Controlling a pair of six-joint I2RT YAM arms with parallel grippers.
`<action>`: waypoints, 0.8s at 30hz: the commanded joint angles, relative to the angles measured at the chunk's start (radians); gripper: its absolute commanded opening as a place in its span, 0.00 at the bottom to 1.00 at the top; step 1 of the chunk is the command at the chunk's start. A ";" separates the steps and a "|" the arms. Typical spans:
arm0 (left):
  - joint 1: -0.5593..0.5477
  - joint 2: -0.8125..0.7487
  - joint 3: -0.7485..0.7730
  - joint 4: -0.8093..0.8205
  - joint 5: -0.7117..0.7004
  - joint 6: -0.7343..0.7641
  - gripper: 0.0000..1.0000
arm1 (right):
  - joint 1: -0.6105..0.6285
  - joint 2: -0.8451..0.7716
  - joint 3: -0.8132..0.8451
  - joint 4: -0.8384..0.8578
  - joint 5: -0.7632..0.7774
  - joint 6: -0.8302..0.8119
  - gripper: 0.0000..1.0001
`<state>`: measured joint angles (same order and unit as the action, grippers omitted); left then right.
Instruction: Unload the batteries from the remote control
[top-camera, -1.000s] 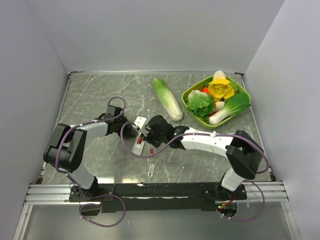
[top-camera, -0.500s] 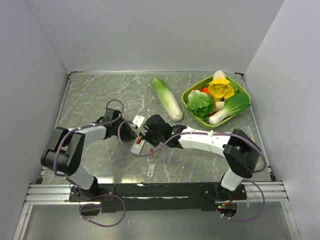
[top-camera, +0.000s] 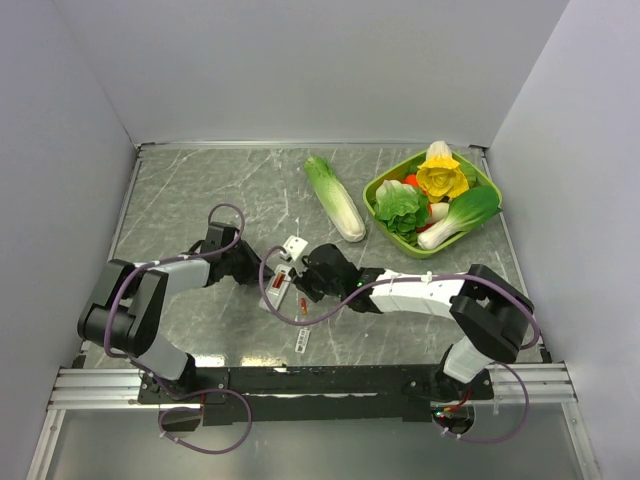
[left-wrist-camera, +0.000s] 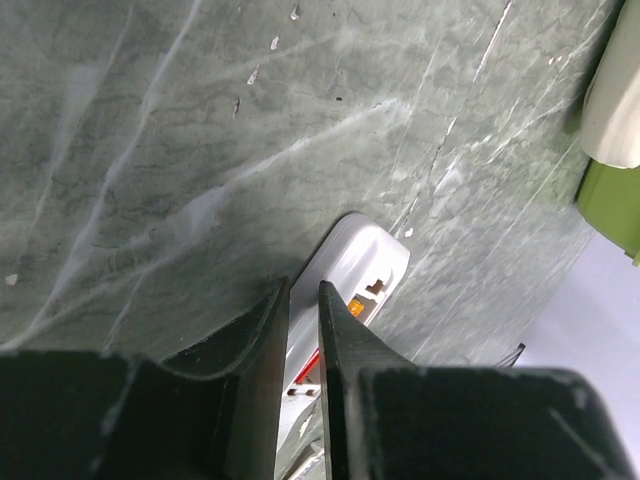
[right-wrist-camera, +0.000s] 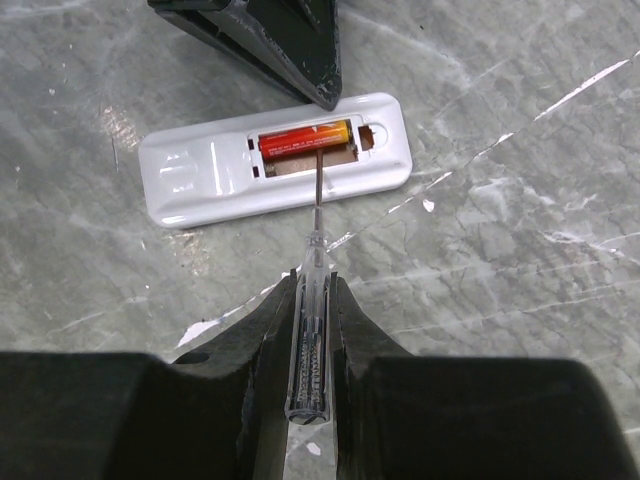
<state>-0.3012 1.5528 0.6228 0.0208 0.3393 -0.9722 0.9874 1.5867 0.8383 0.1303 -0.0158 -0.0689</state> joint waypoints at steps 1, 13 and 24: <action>-0.029 0.036 -0.058 -0.113 -0.002 0.012 0.22 | -0.001 0.042 -0.057 0.080 -0.049 0.050 0.00; -0.032 0.044 -0.066 -0.105 -0.013 0.009 0.21 | -0.035 0.039 -0.154 0.236 -0.105 0.104 0.00; -0.036 0.073 -0.075 -0.085 -0.014 0.006 0.21 | -0.099 0.062 -0.242 0.411 -0.202 0.182 0.00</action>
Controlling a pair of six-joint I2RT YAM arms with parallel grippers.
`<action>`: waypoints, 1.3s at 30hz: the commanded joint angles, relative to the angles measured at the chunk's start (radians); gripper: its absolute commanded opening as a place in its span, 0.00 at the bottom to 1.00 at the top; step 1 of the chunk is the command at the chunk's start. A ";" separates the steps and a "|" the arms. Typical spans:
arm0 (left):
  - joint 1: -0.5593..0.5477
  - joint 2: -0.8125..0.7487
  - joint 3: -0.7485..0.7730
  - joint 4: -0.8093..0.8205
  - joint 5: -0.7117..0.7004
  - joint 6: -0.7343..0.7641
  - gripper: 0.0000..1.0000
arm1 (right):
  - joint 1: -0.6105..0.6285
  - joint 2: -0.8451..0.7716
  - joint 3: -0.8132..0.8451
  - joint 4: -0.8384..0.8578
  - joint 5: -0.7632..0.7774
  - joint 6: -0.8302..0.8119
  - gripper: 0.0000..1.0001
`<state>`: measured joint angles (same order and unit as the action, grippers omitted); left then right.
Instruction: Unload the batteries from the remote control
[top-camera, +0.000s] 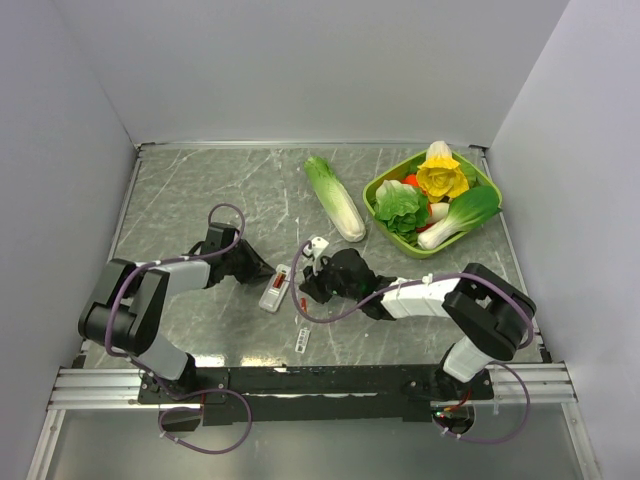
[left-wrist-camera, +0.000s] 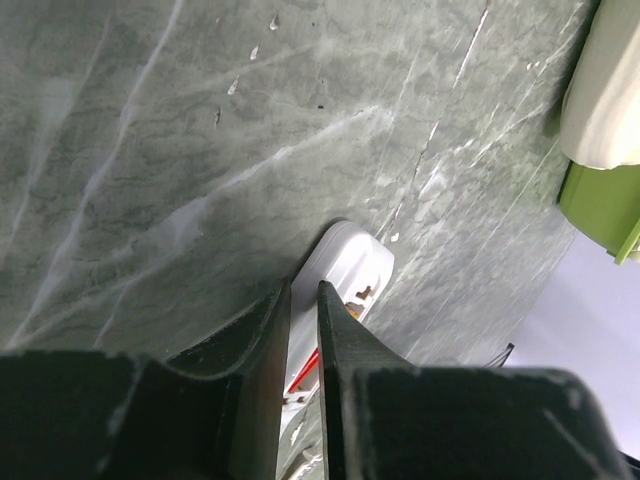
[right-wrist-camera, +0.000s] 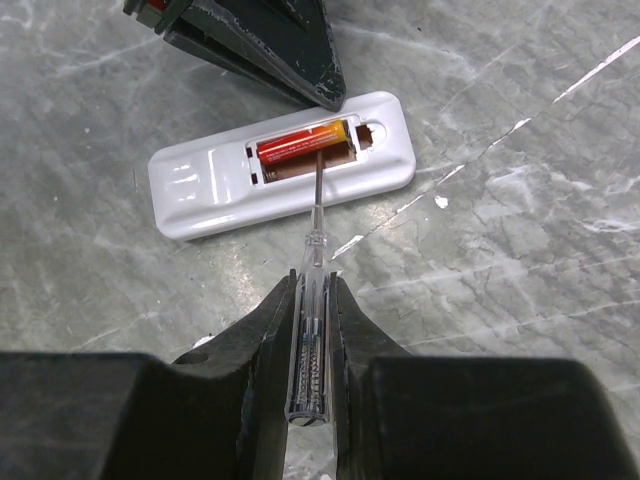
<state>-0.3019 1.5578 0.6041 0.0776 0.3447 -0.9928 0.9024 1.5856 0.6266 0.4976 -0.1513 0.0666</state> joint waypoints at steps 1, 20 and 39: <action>-0.036 0.071 -0.058 -0.141 -0.021 0.026 0.21 | -0.019 0.066 -0.037 0.051 -0.073 0.055 0.00; -0.042 0.107 -0.073 -0.114 -0.027 0.017 0.20 | -0.020 0.022 -0.050 0.079 -0.191 0.012 0.00; -0.046 0.151 -0.084 -0.111 -0.044 0.009 0.19 | -0.031 0.090 -0.131 0.182 -0.054 0.159 0.00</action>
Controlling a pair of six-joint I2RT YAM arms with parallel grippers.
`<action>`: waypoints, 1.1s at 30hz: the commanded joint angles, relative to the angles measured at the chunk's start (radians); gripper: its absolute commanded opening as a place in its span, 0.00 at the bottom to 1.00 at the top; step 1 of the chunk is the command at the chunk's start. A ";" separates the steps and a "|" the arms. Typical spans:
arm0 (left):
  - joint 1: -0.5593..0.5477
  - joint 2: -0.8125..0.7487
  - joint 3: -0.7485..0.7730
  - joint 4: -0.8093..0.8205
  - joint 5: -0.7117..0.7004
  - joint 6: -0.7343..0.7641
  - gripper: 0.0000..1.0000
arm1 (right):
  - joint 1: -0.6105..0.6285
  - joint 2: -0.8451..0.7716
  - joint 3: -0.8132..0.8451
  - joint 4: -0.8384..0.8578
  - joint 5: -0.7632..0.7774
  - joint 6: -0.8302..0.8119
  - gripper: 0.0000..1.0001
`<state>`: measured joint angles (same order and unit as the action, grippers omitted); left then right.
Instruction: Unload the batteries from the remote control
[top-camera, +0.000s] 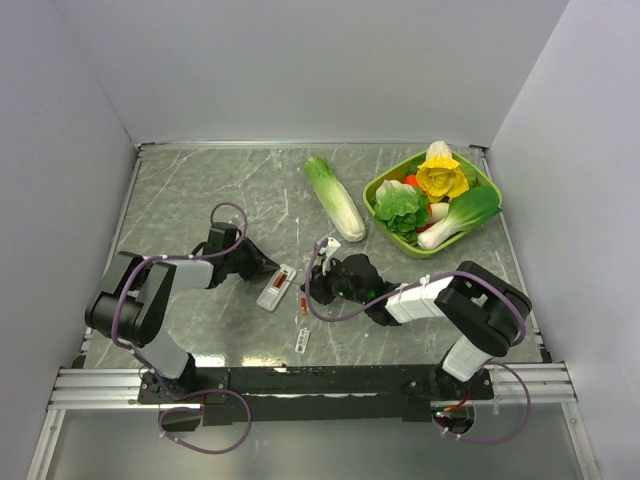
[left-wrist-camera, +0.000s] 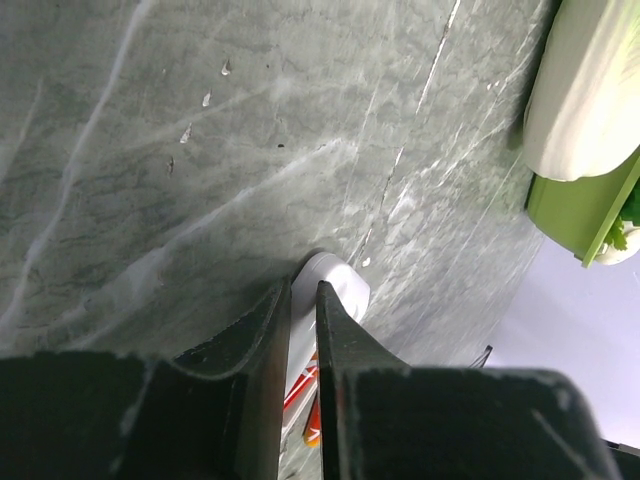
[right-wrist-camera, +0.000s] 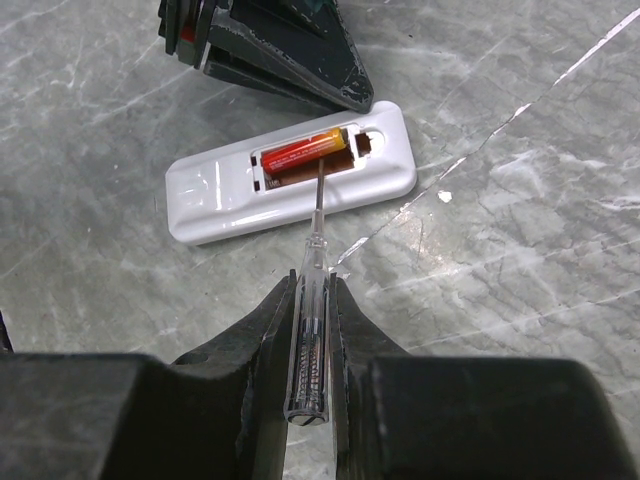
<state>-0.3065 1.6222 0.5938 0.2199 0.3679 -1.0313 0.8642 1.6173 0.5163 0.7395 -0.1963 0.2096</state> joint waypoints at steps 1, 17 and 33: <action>-0.042 0.084 -0.071 -0.261 -0.070 0.050 0.19 | 0.009 0.053 -0.015 -0.072 -0.006 0.008 0.00; -0.042 -0.010 0.035 -0.427 -0.116 0.100 0.24 | 0.018 -0.065 0.102 -0.270 -0.101 -0.165 0.00; -0.042 -0.096 0.035 -0.455 -0.110 0.105 0.23 | 0.021 -0.060 0.128 -0.256 -0.101 -0.180 0.00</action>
<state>-0.3309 1.5311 0.6659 -0.0994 0.2825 -0.9642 0.8745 1.5700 0.6342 0.4648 -0.2710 0.0483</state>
